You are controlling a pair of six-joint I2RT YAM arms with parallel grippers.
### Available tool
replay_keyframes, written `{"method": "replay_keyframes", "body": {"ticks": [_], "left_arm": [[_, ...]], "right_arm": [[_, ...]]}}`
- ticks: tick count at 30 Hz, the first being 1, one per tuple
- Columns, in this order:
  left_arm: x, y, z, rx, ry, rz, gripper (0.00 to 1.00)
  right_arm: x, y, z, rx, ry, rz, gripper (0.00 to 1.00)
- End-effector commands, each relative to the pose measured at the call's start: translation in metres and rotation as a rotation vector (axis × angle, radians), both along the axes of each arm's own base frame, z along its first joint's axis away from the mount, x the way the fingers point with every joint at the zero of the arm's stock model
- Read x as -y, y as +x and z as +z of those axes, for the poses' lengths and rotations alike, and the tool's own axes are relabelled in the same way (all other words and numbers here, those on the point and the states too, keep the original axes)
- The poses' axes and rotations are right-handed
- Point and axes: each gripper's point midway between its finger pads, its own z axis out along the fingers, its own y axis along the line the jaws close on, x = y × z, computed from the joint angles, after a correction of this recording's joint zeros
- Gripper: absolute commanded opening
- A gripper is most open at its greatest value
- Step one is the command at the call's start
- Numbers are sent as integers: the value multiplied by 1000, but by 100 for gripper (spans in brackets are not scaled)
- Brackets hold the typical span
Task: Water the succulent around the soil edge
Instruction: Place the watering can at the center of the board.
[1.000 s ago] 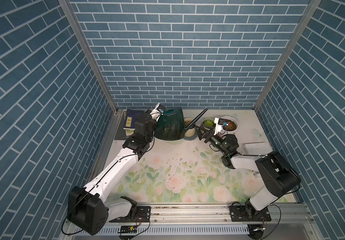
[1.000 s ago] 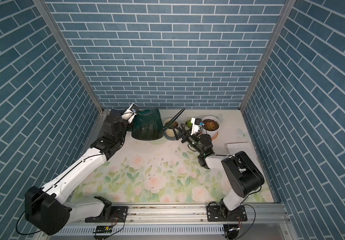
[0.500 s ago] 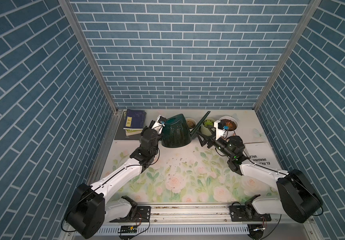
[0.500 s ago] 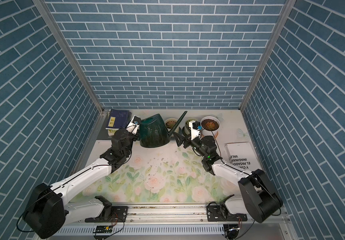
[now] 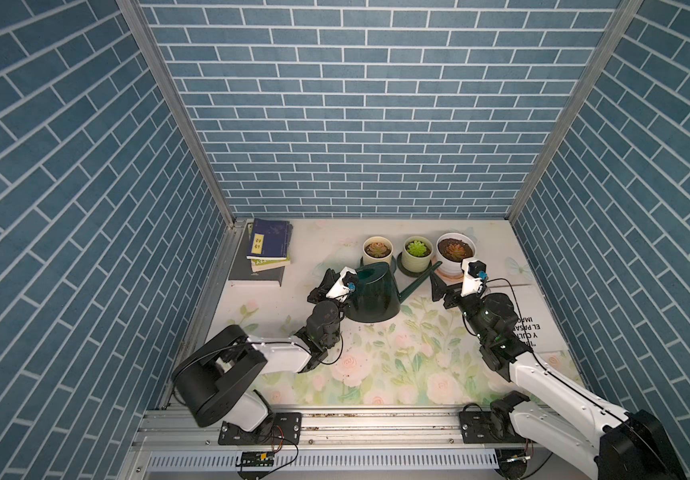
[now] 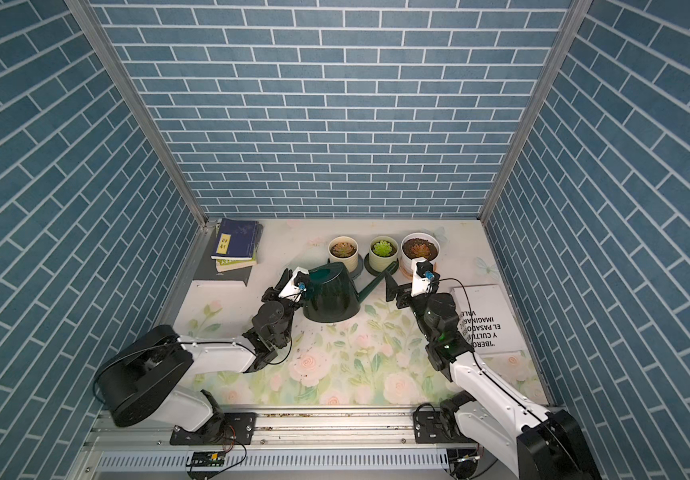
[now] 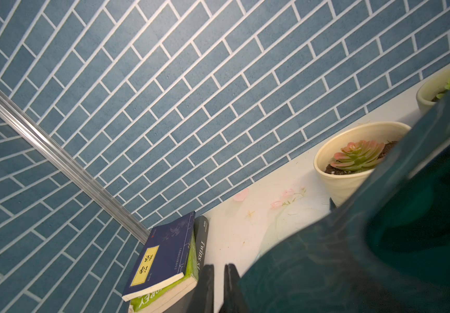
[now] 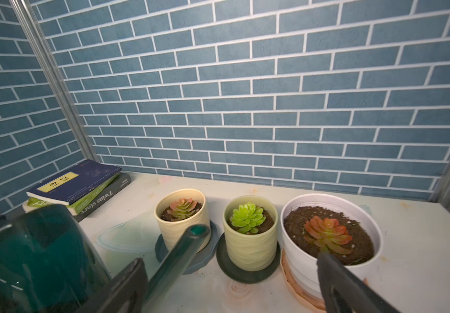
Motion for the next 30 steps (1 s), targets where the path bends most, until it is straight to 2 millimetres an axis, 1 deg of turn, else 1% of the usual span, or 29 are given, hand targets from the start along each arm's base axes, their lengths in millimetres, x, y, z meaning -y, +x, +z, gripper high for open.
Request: {"method": "replay_keyframes", "body": {"ticks": [1,2,5,8,11,12,14,16,17,19,22,23,24,25,27,28,30], "left_arm": [[-6,-12,35,196,-155,70,0],[-1,-13,29,197,-138,66,0],[11,-9,20,188,-146,52,0],[15,-8,14,176,-169,33,0],[17,-8,2,140,-154,39,0],[17,-10,-1,133,-156,35,2],[16,-14,-8,117,-160,38,20],[15,-19,-14,95,-142,42,36],[17,-23,-16,84,-129,35,46],[22,-30,-23,41,-86,11,62],[29,-44,-38,-54,-103,-57,78],[35,-48,-47,-111,-102,-105,85],[40,-52,-55,-173,-121,-155,94],[45,-58,-64,-244,-121,-202,99],[53,-69,-70,-332,-131,-292,100],[56,-74,-70,-370,-117,-329,100],[65,-84,-63,-434,-126,-435,100]], "right_arm": [[7,-3,0,17,-54,-30,99],[8,-3,1,21,-56,-32,99],[10,-4,4,31,-58,-37,99],[10,-5,4,33,-60,-35,99],[11,-6,6,41,-60,-37,99],[11,-6,7,44,-60,-37,99],[11,-6,8,46,-62,-38,99],[11,-6,8,47,-64,-35,99],[11,-6,8,49,-65,-35,99],[11,-7,9,51,-70,-35,100],[11,-7,13,61,-75,-32,99],[11,-7,15,66,-76,-34,99],[12,-7,16,70,-78,-35,99],[12,-8,17,73,-80,-36,99],[13,-8,19,79,-82,-39,100],[13,-9,20,81,-83,-39,100],[12,-8,21,84,-84,-38,99]]}}
